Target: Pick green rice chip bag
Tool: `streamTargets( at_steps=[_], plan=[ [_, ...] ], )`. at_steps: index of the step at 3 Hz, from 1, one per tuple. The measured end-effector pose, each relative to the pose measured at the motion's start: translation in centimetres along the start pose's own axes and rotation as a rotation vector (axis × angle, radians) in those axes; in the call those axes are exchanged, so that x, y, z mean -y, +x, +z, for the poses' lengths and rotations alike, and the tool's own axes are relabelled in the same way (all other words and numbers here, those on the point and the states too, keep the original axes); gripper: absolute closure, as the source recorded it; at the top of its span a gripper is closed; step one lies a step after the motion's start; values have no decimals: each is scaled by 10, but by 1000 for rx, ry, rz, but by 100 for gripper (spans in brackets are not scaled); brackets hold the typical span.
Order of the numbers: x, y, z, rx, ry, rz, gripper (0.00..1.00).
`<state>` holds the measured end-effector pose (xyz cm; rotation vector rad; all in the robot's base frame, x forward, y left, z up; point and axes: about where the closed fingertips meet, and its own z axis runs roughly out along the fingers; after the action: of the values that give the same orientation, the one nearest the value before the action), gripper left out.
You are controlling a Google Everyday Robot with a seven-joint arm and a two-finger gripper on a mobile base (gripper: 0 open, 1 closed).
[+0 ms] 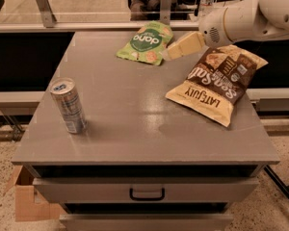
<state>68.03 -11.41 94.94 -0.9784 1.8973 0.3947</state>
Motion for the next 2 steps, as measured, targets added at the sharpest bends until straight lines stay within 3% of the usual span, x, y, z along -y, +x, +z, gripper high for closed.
streamTargets(
  at_steps=[1,2],
  plan=[
    [31,-2,42,63,33,-9,0],
    [45,-3,81,76,31,-5,0]
  ],
)
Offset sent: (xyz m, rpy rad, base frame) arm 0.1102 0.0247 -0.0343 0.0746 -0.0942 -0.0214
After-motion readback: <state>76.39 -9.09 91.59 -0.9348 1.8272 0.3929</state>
